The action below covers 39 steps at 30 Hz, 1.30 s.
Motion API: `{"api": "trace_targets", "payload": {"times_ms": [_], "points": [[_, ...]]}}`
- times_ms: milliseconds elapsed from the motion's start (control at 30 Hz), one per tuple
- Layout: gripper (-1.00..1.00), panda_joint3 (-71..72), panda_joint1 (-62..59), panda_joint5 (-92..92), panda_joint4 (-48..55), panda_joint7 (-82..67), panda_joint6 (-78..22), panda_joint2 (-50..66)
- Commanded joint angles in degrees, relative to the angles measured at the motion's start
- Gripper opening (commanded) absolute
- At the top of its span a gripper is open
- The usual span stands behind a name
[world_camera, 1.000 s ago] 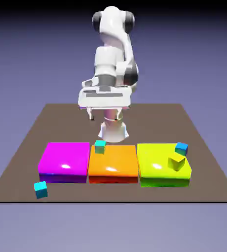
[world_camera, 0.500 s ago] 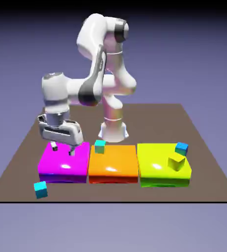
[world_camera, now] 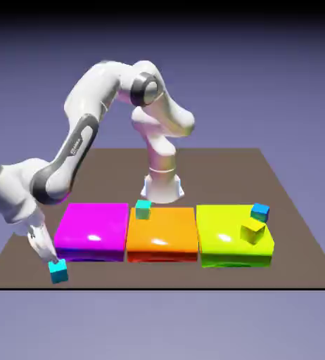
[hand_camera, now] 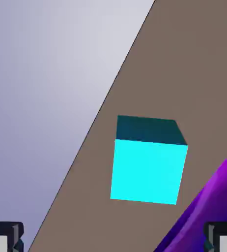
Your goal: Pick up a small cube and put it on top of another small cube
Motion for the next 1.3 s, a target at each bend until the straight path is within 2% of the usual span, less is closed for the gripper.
{"api": "trace_targets", "payload": {"times_ms": [0,167,200,333,967,1167,1200,1267], "points": [[0.00,-0.1,-0.1,0.2,0.4,0.1,-0.4,0.5],[0.00,1.4,0.6,2.2,-3.5,-1.5,7.2,4.3],[-1.00,1.4,0.6,2.2,-3.5,-1.5,7.2,4.3],[-1.00,-0.1,-0.1,0.2,0.4,0.1,-0.3,0.5],[-1.00,38.0,39.2,-34.8,-11.9,-16.4,-11.5,-22.0],[-1.00,37.4,38.7,-35.7,-20.6,-15.7,-1.9,-20.9],[1.00,37.4,38.7,-35.7,-20.6,-15.7,-1.9,-20.9],[1.00,37.5,38.8,-35.5,-18.5,-15.8,-4.2,-21.1]]}}
